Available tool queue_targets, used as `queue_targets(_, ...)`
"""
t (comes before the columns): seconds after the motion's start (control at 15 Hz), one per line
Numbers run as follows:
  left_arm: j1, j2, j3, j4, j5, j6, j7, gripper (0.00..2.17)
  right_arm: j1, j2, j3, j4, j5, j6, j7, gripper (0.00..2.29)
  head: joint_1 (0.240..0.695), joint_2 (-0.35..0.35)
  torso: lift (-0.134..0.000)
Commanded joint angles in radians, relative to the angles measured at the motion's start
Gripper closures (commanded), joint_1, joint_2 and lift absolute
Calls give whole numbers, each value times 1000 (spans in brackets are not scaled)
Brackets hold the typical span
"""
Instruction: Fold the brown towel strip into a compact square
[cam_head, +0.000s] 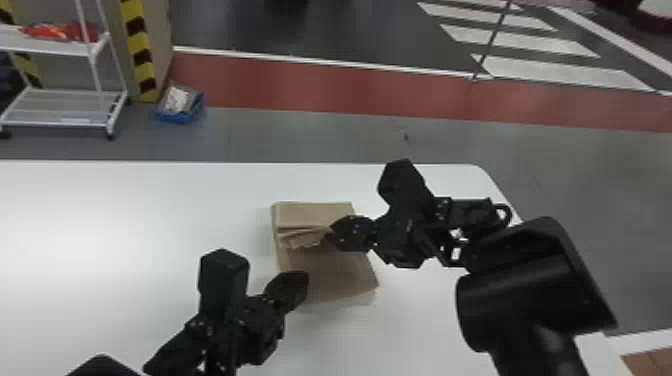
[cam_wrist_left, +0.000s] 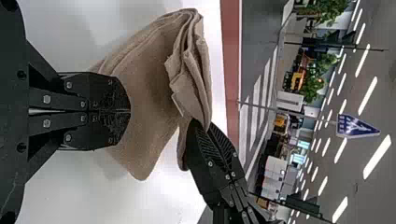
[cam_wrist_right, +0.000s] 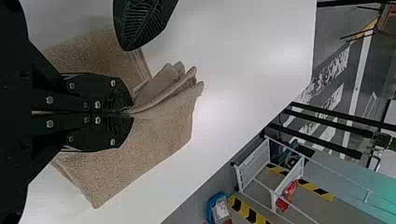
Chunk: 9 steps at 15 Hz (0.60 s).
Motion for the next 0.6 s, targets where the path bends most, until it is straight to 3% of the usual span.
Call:
queue_targets(0.0, 0, 3, 6, 2, -4, -1, 0, 2057, 2, 9, 7, -13, 10, 7, 0, 1477, 695, -214, -124)
queue_targets(0.53, -23, 0, -18, 60, -21, 15, 0, 2057, -1, 11, 1, -13, 2, 1, 2, 1477, 695, -198, -124)
